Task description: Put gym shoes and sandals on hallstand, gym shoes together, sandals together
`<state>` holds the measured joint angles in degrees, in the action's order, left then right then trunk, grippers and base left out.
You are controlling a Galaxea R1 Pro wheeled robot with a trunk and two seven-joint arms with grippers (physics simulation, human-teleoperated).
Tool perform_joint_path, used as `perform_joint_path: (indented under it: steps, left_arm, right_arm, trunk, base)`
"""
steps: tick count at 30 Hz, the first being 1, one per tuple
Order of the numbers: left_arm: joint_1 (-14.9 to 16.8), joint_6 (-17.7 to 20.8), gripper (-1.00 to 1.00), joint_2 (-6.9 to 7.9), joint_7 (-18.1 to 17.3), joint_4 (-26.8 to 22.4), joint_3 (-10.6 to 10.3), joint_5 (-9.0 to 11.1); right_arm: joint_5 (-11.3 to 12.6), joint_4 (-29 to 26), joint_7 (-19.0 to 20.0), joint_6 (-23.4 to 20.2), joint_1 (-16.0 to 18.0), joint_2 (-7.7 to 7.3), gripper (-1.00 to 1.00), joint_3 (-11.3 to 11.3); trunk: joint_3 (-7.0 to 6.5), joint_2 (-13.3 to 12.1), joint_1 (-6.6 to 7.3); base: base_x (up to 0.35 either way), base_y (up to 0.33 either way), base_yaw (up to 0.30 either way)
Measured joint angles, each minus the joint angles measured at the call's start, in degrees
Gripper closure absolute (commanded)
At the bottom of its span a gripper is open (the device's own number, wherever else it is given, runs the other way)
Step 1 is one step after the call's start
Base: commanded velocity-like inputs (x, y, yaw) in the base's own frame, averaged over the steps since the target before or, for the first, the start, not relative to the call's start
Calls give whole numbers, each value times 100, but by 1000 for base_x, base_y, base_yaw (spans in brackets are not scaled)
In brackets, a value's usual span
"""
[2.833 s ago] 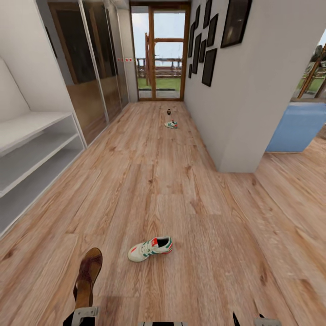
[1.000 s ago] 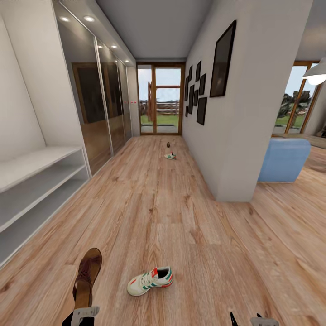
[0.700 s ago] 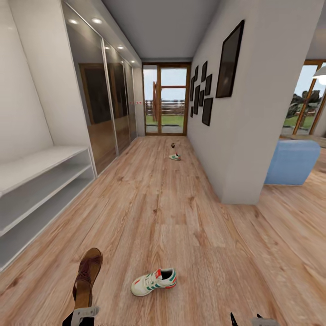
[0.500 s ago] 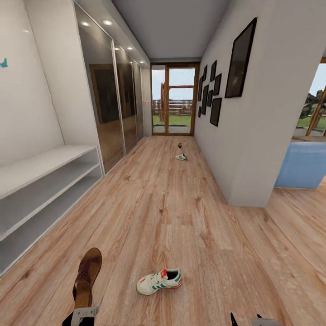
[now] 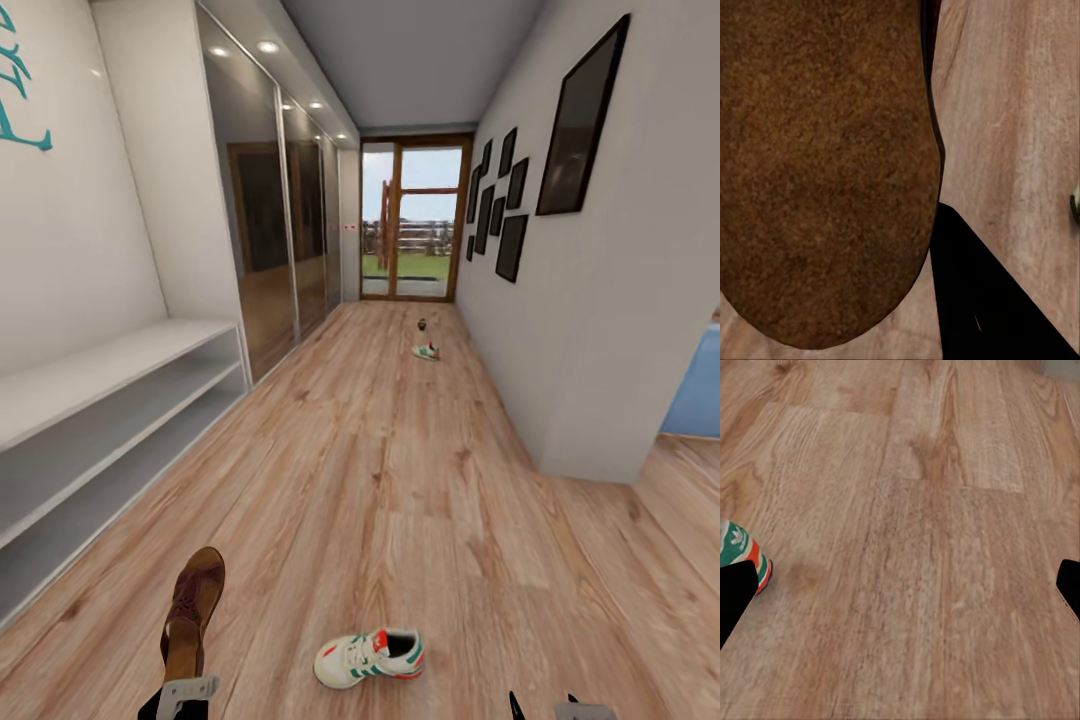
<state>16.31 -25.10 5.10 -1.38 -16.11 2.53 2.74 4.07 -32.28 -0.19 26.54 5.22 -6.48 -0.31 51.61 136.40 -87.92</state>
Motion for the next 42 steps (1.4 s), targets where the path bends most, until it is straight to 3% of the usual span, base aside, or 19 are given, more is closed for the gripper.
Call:
perform_joint_path:
  steps: [13,26,32,42]
  left_arm:
    - [0,0,100,0,0,-2,1,0]
    - [-1,0,100,1,0,-3,2,4]
    - [-1,-8,100,0,-4,-3,17,179]
    - [-1,-9,100,-5,-13,5,-2,234]
  right_arm:
    - [0,8,-3,0,1,0,-100,1]
    - [3,10,-5,1,3,1,-100,2]
    - [5,11,-5,0,4,3,-100,2]
    - [6,11,-5,0,2,4,-100,2]
  trunk:
    - [0,0,-3]
    - [0,0,-3]
    - [0,0,-3]
    - [0,0,-3]
  base:
    - [96,-173,49]
    - [2,-11,254]
    - [0,0,278]
    - [0,0,279]
